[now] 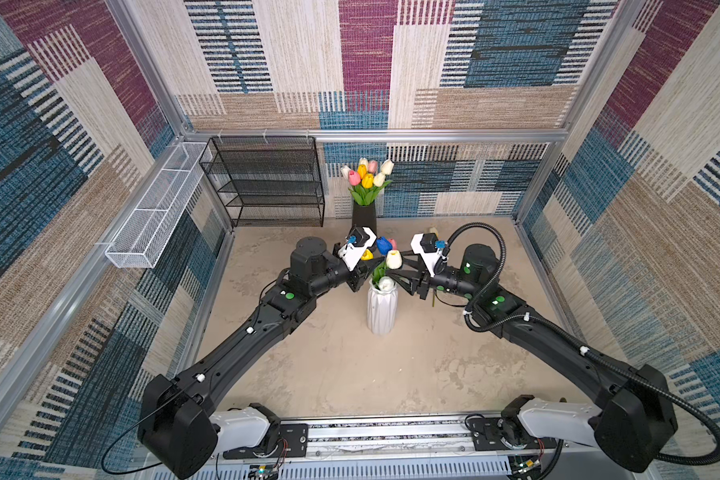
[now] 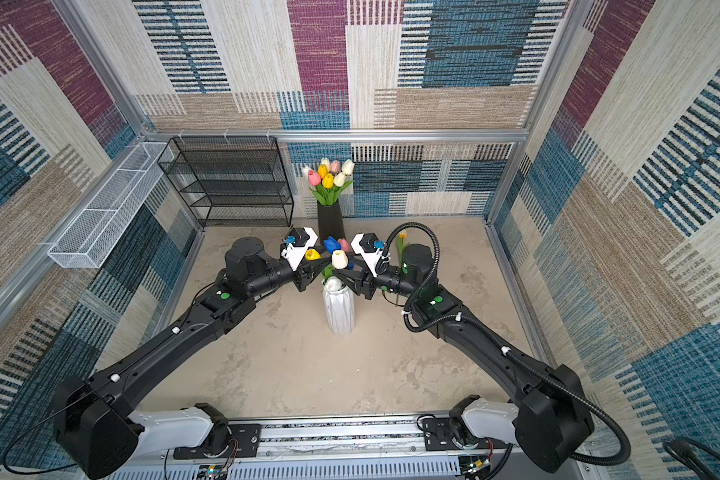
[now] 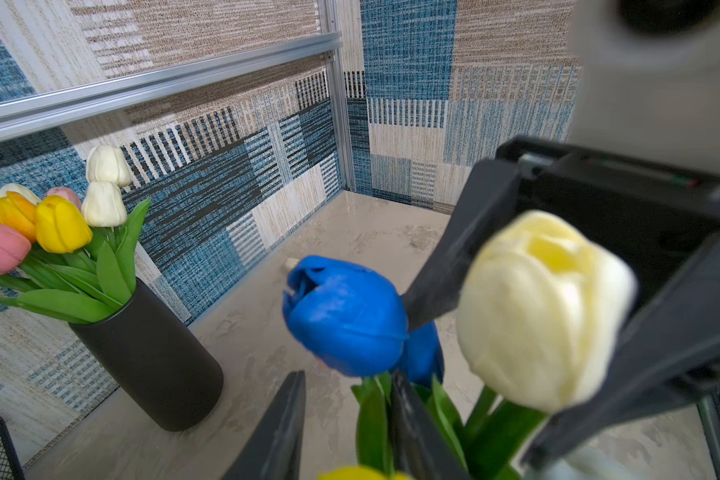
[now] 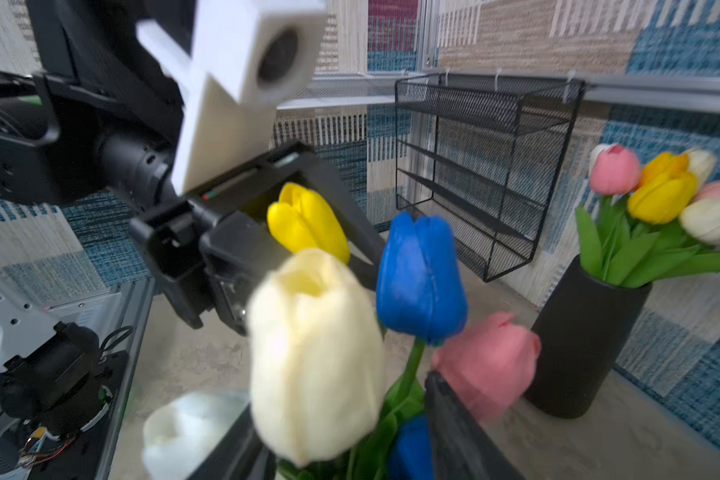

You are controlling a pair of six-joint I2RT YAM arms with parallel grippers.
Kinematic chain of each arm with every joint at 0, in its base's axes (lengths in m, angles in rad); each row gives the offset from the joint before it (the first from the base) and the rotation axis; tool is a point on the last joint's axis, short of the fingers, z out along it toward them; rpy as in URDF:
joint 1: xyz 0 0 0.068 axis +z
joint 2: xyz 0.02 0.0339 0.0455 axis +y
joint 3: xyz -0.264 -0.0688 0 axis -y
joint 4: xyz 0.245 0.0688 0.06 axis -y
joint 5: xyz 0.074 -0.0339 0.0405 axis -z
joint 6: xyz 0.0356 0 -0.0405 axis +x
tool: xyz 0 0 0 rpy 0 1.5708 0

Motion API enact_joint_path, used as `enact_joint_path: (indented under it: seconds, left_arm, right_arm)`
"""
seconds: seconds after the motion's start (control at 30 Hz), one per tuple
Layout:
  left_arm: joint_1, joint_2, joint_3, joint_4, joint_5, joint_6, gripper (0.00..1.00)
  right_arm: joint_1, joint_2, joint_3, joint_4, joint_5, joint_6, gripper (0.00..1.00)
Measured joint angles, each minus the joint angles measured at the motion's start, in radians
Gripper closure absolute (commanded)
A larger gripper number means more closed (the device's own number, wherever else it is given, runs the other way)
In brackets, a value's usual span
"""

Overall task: Arrange the flowers into the vase
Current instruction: 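Move the right gripper to the last loose tulip and grasp its stem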

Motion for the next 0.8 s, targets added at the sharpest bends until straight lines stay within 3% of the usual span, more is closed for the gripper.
enact_joint_path:
  seconds: [0.07, 0.27, 0.37, 0.53, 0.57, 0.7, 0.8]
  left_arm:
    - [-0.001, 0.004, 0.0, 0.001, 0.0, 0.0, 0.63]
    - [0.0, 0.012, 0.0, 0.002, 0.0, 0.0, 0.63]
    - [-0.001, 0.013, 0.0, 0.003, 0.0, 0.0, 0.63]
    - [-0.001, 0.01, 0.0, 0.0, 0.0, 0.0, 0.63]
    - [-0.001, 0.006, 0.0, 0.0, 0.001, 0.0, 0.61]
    - [-0.001, -0.018, 0.006, -0.008, 0.019, 0.0, 0.34]
    - [0.0, -0.048, 0.008, -0.009, 0.027, 0.0, 0.3]
  right_arm:
    - [0.0, -0.038, 0.024, -0.005, 0.043, 0.011, 0.31]
    - [-0.027, -0.161, 0.059, -0.071, 0.112, 0.019, 0.34]
    - [-0.129, -0.183, 0.061, -0.087, 0.127, 0.077, 0.43]
    - [-0.301, -0.045, 0.116, -0.214, 0.229, 0.22, 0.52]
    - [-0.322, 0.006, 0.132, -0.27, 0.254, 0.242, 0.53]
    - [-0.355, 0.182, 0.161, -0.444, 0.348, 0.281, 0.52]
    - [-0.358, 0.251, 0.137, -0.529, 0.386, 0.293, 0.47]
